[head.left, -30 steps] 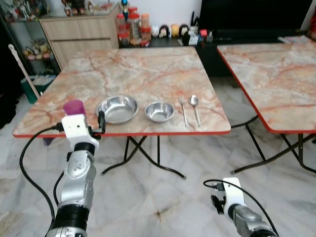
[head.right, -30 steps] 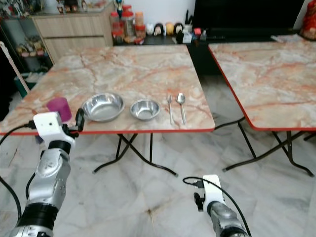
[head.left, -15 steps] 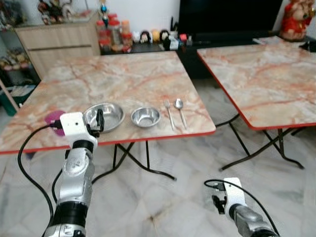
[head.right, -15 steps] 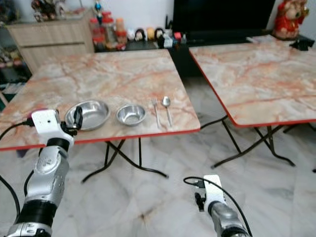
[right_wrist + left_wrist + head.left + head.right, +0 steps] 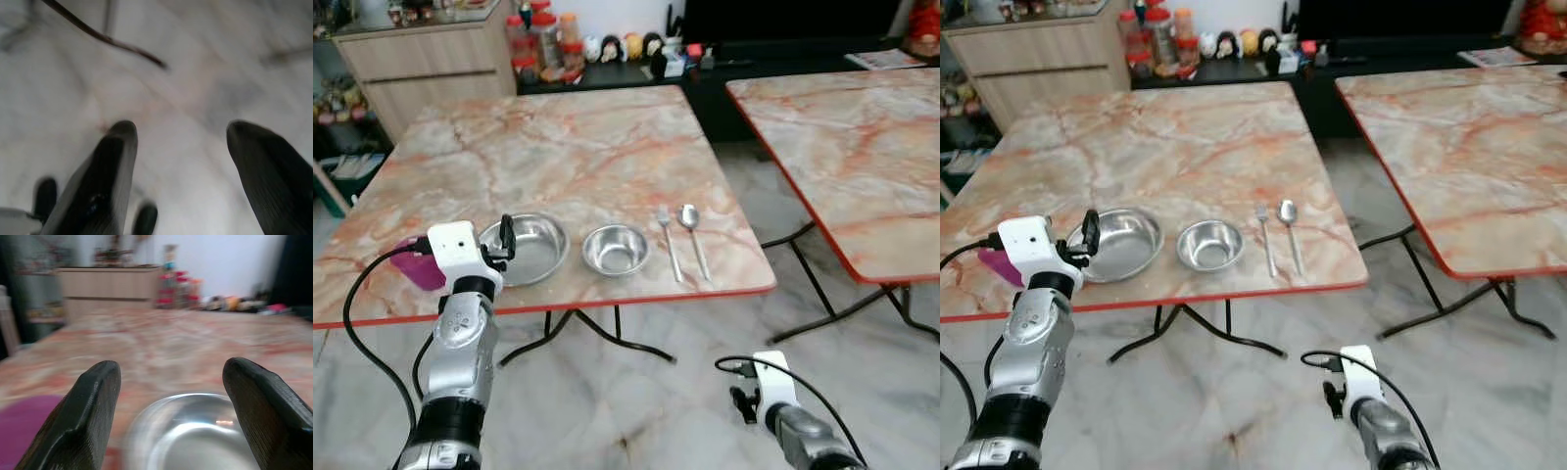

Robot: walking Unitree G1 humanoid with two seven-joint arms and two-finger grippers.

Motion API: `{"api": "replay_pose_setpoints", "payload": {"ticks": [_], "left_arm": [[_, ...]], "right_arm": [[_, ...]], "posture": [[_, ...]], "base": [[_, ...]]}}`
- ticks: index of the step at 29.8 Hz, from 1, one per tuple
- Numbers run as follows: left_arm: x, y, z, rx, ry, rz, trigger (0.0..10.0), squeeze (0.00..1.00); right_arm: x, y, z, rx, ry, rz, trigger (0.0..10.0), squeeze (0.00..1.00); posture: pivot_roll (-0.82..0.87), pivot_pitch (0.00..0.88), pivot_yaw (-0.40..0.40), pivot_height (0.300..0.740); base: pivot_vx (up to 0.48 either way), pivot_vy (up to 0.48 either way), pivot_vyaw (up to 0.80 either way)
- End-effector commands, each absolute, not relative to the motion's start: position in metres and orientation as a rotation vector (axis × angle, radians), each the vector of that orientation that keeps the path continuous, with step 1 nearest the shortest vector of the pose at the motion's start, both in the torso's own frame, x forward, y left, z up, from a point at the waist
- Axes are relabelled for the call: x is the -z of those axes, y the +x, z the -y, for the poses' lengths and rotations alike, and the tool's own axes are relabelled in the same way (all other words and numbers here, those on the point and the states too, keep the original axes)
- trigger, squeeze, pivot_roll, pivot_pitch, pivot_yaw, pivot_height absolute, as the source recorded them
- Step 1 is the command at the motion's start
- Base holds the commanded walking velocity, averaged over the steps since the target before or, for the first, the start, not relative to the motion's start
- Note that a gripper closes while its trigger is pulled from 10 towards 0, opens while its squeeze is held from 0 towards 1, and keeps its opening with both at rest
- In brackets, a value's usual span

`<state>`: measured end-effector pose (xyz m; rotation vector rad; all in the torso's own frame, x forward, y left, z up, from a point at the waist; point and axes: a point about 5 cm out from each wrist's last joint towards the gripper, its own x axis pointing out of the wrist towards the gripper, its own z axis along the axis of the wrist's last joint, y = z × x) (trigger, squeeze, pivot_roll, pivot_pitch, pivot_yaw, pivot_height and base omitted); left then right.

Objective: Setting the table

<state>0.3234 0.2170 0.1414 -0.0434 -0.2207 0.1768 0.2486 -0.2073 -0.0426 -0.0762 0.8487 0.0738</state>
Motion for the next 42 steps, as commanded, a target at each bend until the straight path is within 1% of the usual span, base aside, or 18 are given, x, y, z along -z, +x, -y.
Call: {"api": "replay_pose_setpoints", "payload": {"ticks": [1,12,18,24,28,29,32,34,37,39,42], "left_arm": [[-0.141,0.326,-0.214,-0.174,-0.043,0.213,10.0,0.0],[-0.143,0.327,-0.212,-0.169,-0.037,0.216,10.0,0.0],[-0.141,0.326,-0.217,-0.196,-0.028,0.194,10.0,0.0],[-0.142,0.326,-0.226,-0.234,-0.055,0.178,10.0,0.0],[-0.142,0.332,-0.237,-0.315,-0.024,0.074,10.0,0.0],[-0.14,0.333,-0.245,-0.391,-0.061,0.01,10.0,0.0],[-0.139,0.333,-0.254,-0.462,-0.125,-0.051,10.0,0.0],[-0.138,0.333,-0.256,-0.474,-0.134,-0.065,10.0,0.0],[-0.14,0.333,-0.256,-0.457,-0.12,-0.129,10.0,0.0],[-0.141,0.332,-0.256,-0.482,-0.121,-0.178,10.0,0.0],[-0.141,0.332,-0.257,-0.484,-0.108,-0.191,10.0,0.0]], "right_arm": [[0.044,0.246,0.211,-0.064,-0.072,-0.847,10.0,0.0],[0.044,0.245,0.211,-0.055,-0.064,-0.852,10.0,0.0],[0.044,0.245,0.211,-0.057,-0.065,-0.854,10.0,0.0],[0.044,0.245,0.211,-0.057,-0.065,-0.856,10.0,0.0],[0.044,0.245,0.211,-0.056,-0.064,-0.856,10.0,0.0],[0.044,0.245,0.211,-0.056,-0.065,-0.856,10.0,0.0],[0.044,0.245,0.211,-0.056,-0.064,-0.856,10.0,0.0],[0.044,0.245,0.211,-0.056,-0.064,-0.856,10.0,0.0],[0.044,0.245,0.21,-0.058,-0.062,-0.856,10.0,0.0],[0.044,0.246,0.209,-0.059,-0.061,-0.857,10.0,0.0],[0.044,0.246,0.209,-0.06,-0.061,-0.857,10.0,0.0]], "posture": [[0.01,0.001,0.015,0.74],[0.0,0.001,0.017,0.74],[0.0,0.001,0.017,0.74],[0.0,0.001,0.017,0.74],[0.01,0.0,0.016,0.74],[0.01,0.0,0.016,0.74],[0.01,0.0,0.018,0.74],[0.01,0.0,0.018,0.74],[0.01,0.0,0.019,0.74],[0.01,0.0,0.018,0.74],[0.01,0.0,0.018,0.74]], "base": [[0.307,0.0,0.0],[0.306,0.0,0.0],[0.0,0.0,0.0],[0.0,0.0,0.0],[0.0,0.0,0.0],[0.0,0.0,0.0],[0.0,0.0,0.0],[0.0,0.0,0.0],[0.0,0.0,0.0],[0.0,0.0,0.0],[0.0,0.0,0.0]]}}
